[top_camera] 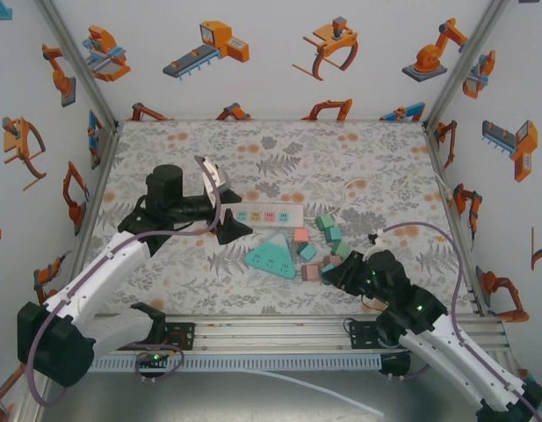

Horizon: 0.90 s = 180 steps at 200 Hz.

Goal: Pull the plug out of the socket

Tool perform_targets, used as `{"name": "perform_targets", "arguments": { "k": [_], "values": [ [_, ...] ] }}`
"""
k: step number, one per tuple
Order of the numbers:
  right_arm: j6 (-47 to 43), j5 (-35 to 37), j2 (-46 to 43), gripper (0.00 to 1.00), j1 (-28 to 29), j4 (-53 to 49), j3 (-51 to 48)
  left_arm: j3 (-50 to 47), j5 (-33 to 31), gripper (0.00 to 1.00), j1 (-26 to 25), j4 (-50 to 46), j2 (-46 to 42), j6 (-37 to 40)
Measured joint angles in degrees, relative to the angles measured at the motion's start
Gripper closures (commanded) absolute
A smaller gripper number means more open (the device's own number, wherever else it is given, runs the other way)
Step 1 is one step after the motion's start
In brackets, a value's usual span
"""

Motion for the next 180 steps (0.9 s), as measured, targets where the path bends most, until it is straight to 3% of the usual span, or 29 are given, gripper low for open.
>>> {"name": "perform_targets", "arguments": {
  "k": [63, 97, 129, 180],
  "values": [
    [6.6, -7.2, 14.1, 0.89, 0.1, 16.5, -7.7, 0.0, -2.6, 0.03, -0.6, -0.2, -0.3, 3.5],
    [10.0, -7.5, 18.8, 0.73, 1.3, 25.5, -9.7, 0.0, -3.8, 0.03, -0.6, -0.7, 0.1, 3.9],
    [11.1, -6.8, 19.7, 0.56, 2.4, 26.6, -9.7, 0.0, -4.3, 0.03, -0.7, -0.9, 0.3, 4.1],
    [11.2, -5.6, 15.3, 0.46, 3.3, 23.8, -10.3, 0.0, -4.5, 0.03, -0.7, -0.9, 1.0, 4.1]
  ]
}}
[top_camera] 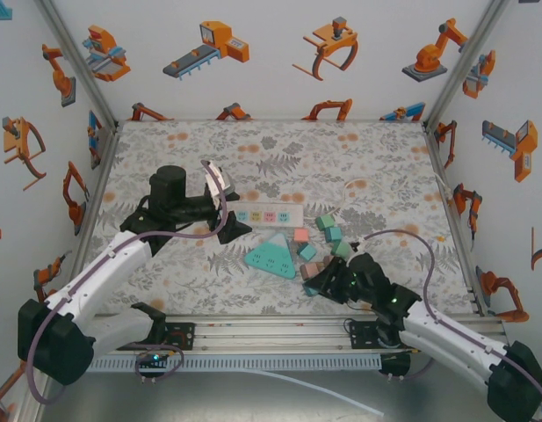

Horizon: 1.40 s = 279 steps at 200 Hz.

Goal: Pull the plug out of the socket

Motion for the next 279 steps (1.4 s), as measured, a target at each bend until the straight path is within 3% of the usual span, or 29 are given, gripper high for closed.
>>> {"name": "perform_targets", "arguments": {
  "k": [26, 74, 104, 127, 152, 181, 202, 237, 279],
  "values": [
    [-1.0, 1.5, -4.7, 0.4, 0.1, -3.5, 0.4, 0.0, -0.2, 0.03, 0.0, 0.0, 0.0, 0.0],
    [-6.1, 5.6, -11.8, 0.4, 0.1, -17.6, 4.9, 0.0, -2.2, 0.03, 0.0, 0.0, 0.0, 0.7],
    [-14.3, 11.0, -12.9, 0.39, 0.2, -25.0, 11.6, -0.5, -5.3, 0.03, 0.0, 0.1, 0.0, 0.8],
    [-23.4, 18.7, -12.6, 0.32, 0.2, -26.4, 17.2, -2.3, -8.4, 0.03, -0.1, 1.8, -0.9, -0.2],
    [-34.1, 31.1, -10.4, 0.18, 0.2, -24.6, 20.9, -6.5, -15.1, 0.03, -0.4, 6.2, -4.5, -5.6],
    [-48.3, 46.4, -4.6, 0.04, -1.1, -17.6, 21.2, -12.1, -32.9, 0.03, 0.2, 9.8, -9.7, -15.6],
    [-55.9, 50.5, 2.3, 0.02, -8.7, -11.7, 21.5, -16.9, -44.7, 0.03, 4.2, 10.3, -13.0, -21.9],
    [-57.1, 45.3, 13.4, 0.02, -27.3, -1.7, 21.2, -22.4, -58.4, 0.03, 12.8, 9.7, -16.5, -26.2],
    [-57.3, 41.0, 32.6, 0.0, -38.8, 11.7, 20.8, -28.7, -67.0, 0.03, 18.4, 15.0, -15.1, -27.0]
  ]
}}
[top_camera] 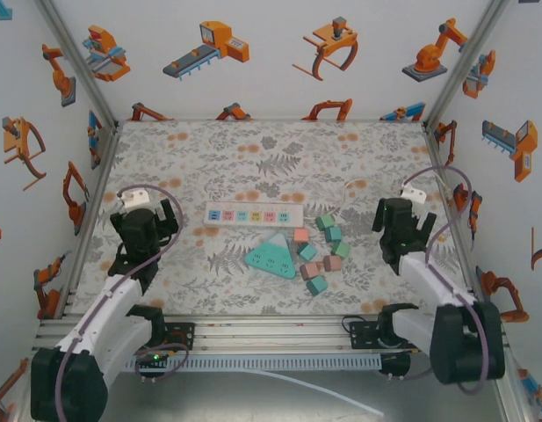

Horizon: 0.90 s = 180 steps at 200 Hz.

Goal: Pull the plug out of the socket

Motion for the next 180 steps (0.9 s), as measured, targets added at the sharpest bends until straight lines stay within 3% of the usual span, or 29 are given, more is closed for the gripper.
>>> {"name": "perform_targets", "arguments": {
  "k": [37, 87, 118, 127, 180],
  "values": [
    [-2.6, -5.2, 13.9, 0.0, -2.2, 9.8, 0.7, -0.8, 0.6, 0.03, 4.7, 8.2, 11.1, -0.2],
    [-6.6, -16.7, 22.8, 0.01, -4.2, 31.1, -0.5, 0.3, 5.0, 0.03, 5.8, 21.1, 27.7, 0.6],
    [-8.2, -22.5, 24.2, 0.1, -5.0, 36.7, -3.1, 1.5, 8.6, 0.03, 7.5, 30.9, 34.3, 2.5],
    [-8.4, -23.6, 24.2, 0.01, -5.0, 37.7, -3.1, 1.4, 10.1, 0.03, 8.1, 35.6, 37.6, 3.2],
    [-9.2, -25.0, 24.2, 0.01, -4.9, 41.4, -3.1, 2.4, 15.4, 0.03, 8.3, 37.6, 41.1, 5.1]
  ]
}}
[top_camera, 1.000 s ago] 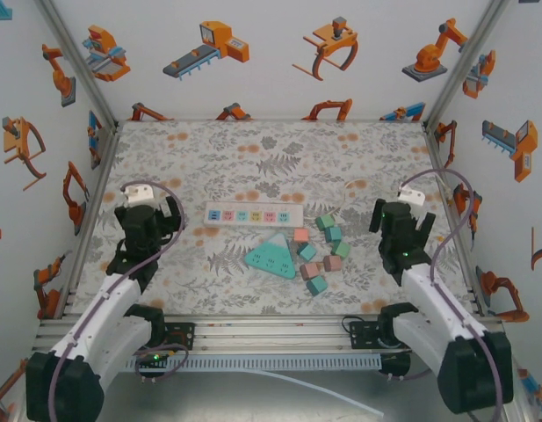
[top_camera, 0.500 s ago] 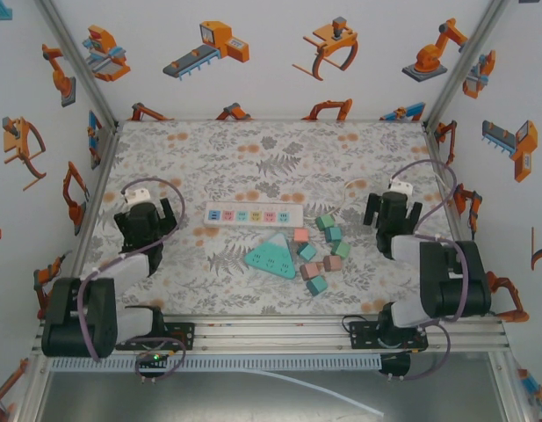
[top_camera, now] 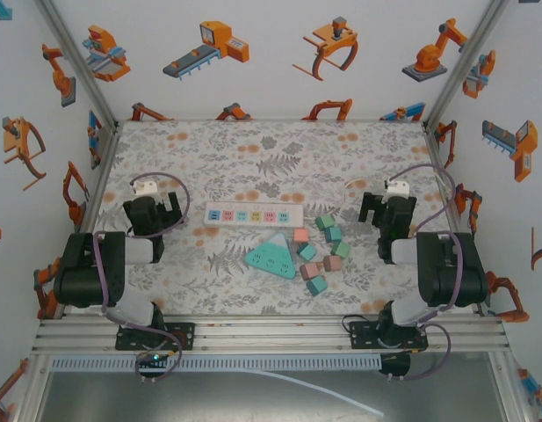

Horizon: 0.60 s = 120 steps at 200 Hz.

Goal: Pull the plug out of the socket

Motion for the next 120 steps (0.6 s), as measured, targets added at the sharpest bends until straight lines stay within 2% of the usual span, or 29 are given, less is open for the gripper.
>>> {"name": "perform_targets", "arguments": {
  "k": [120],
  "values": [
    [-0.2, -0.4, 0.0, 0.01, 0.0, 0.7, 0.0, 0.0, 0.7, 0.03, 0.0, 0.2, 0.0, 0.1]
  ]
}}
